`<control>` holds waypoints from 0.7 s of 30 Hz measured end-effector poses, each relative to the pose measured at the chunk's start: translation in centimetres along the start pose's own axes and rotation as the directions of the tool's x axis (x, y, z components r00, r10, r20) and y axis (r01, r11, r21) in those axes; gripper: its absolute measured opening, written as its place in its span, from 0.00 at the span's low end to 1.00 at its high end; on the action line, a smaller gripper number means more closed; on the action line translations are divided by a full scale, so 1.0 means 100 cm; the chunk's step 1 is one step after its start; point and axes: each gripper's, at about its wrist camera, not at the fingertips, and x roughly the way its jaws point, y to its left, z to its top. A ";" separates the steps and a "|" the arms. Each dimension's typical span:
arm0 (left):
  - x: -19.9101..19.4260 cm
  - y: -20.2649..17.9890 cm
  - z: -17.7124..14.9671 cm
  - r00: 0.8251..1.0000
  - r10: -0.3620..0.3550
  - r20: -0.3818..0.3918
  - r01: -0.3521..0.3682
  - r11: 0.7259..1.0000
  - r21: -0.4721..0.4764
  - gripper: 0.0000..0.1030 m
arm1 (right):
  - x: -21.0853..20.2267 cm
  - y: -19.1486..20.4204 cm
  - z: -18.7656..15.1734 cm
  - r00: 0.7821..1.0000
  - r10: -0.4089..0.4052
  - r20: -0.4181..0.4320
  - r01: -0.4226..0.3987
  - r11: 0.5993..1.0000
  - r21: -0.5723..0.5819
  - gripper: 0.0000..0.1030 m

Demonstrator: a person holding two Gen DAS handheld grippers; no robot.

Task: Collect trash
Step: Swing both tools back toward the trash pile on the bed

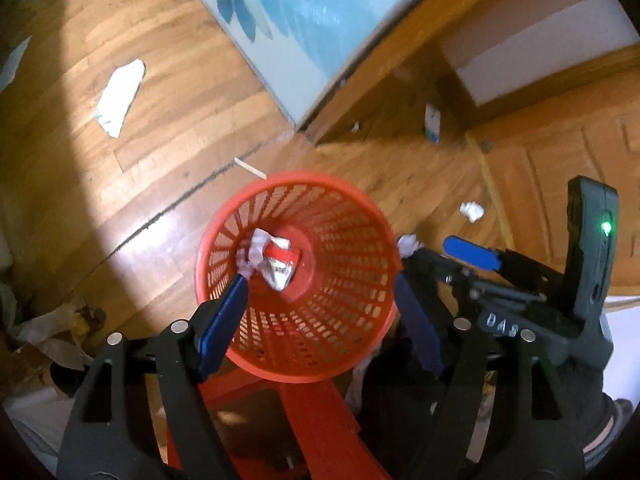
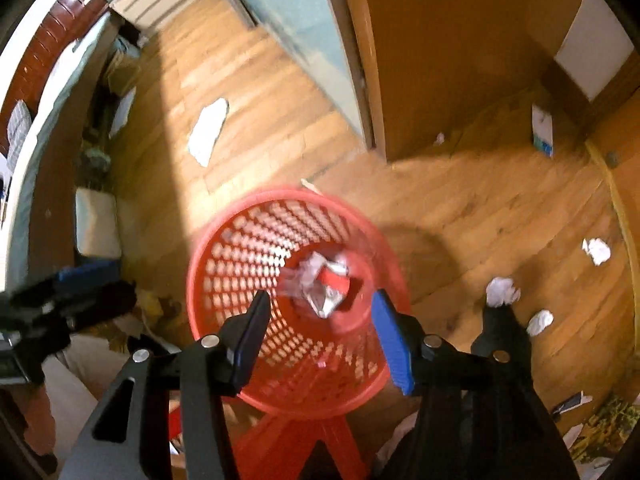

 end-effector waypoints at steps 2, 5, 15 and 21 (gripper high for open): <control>-0.033 0.007 -0.003 0.997 -0.007 0.079 0.008 1.000 -0.012 0.73 | -0.018 0.017 0.014 0.999 0.019 0.040 -0.019 1.000 -0.021 0.52; -0.105 0.025 -0.013 0.968 0.017 0.251 -0.008 0.999 -0.036 0.73 | -0.047 0.057 0.036 0.992 0.066 0.107 -0.056 0.994 -0.089 0.52; -0.358 0.149 -0.147 0.600 0.461 0.654 -0.284 0.887 -0.364 0.80 | -0.147 0.291 0.062 0.906 0.355 0.232 -0.224 0.864 -0.450 0.52; -0.394 0.240 -0.254 0.450 0.674 0.585 -0.275 0.728 -0.628 0.80 | -0.188 0.449 0.001 0.816 0.490 0.307 -0.117 0.660 -0.742 0.54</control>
